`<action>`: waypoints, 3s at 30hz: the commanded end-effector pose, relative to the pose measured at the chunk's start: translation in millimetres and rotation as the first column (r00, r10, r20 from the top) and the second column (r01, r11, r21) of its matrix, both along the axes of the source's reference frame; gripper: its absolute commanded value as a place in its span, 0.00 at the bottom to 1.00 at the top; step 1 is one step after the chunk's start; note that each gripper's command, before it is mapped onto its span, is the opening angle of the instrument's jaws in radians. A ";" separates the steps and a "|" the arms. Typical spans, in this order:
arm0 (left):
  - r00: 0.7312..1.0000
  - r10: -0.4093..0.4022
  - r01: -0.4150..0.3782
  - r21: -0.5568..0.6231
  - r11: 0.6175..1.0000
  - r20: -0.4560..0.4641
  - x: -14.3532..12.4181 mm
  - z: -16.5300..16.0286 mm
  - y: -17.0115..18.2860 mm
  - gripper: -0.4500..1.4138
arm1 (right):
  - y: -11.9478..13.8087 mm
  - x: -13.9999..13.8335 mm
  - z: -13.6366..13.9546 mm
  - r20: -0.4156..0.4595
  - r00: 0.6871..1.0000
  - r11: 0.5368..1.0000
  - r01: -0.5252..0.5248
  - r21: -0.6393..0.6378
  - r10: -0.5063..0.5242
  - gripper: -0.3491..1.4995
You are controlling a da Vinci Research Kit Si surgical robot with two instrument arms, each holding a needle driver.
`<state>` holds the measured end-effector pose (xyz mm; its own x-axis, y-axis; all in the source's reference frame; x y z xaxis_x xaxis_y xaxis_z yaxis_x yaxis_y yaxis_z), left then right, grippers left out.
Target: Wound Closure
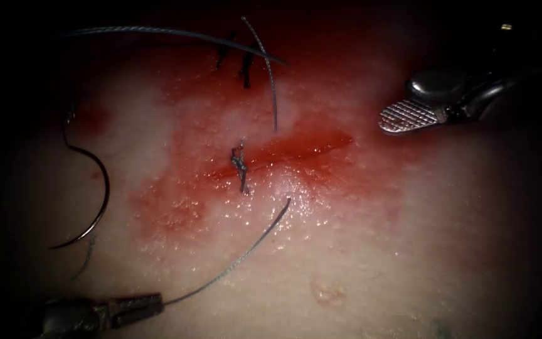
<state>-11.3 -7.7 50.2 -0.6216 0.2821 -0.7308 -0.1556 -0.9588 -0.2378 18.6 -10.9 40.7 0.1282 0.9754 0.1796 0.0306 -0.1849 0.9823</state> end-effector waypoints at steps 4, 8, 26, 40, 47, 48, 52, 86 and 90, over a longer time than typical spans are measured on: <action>1.000 -0.003 0.003 0.010 1.000 0.002 -1.2 0.2 0.6 0.00 | -6.3 4.7 -0.3 -0.027 1.000 0.689 -0.015 -0.725 -0.006 0.55; 1.000 -0.007 0.007 0.033 0.999 0.012 -2.8 -1.0 1.6 0.00 | -6.3 6.3 -1.7 -0.049 0.999 0.416 -0.048 -0.908 0.007 0.50; 0.999 -0.014 0.014 0.012 1.000 0.051 -3.7 -4.7 5.6 0.00 | -8.4 9.2 -3.2 0.357 0.934 -0.114 0.352 -0.929 -0.023 0.99; 0.999 -0.020 0.021 -0.020 1.000 0.033 -5.0 -4.7 7.1 0.00 | -9.2 7.9 -3.3 0.408 0.913 -0.210 0.398 -0.893 -0.006 0.91; 0.999 -0.020 0.021 -0.029 0.999 0.028 -5.2 -4.8 7.5 0.00 | -9.8 9.3 -2.9 0.459 0.889 -0.288 0.439 -0.851 -0.001 0.91; 0.999 -0.024 0.025 -0.031 0.999 0.027 -5.3 -4.8 7.5 0.00 | -10.0 9.4 -2.9 0.463 0.887 -0.289 0.442 -0.849 -0.005 0.89; 0.999 -0.026 0.027 -0.031 0.999 0.026 -5.5 -4.8 7.6 0.00 | -10.5 9.3 -3.3 0.469 0.883 -0.302 0.443 -0.844 -0.015 0.24; 0.913 -0.156 0.092 -0.182 0.979 -0.376 -2.3 -7.1 5.3 0.56 | -10.2 3.0 -0.8 0.573 0.816 -0.303 0.529 -0.793 -0.075 0.00; 0.899 -0.140 0.056 -0.208 0.976 -0.415 -2.0 -7.1 5.3 0.55 | -10.1 2.7 -0.8 0.580 0.811 -0.298 0.537 -0.789 -0.072 0.00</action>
<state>-12.6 -2.5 42.4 -0.8699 0.2387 -0.4316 -0.2897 -0.9555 0.0556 20.7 -20.7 39.3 0.6725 -0.1293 -0.7287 0.1499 0.9880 -0.0370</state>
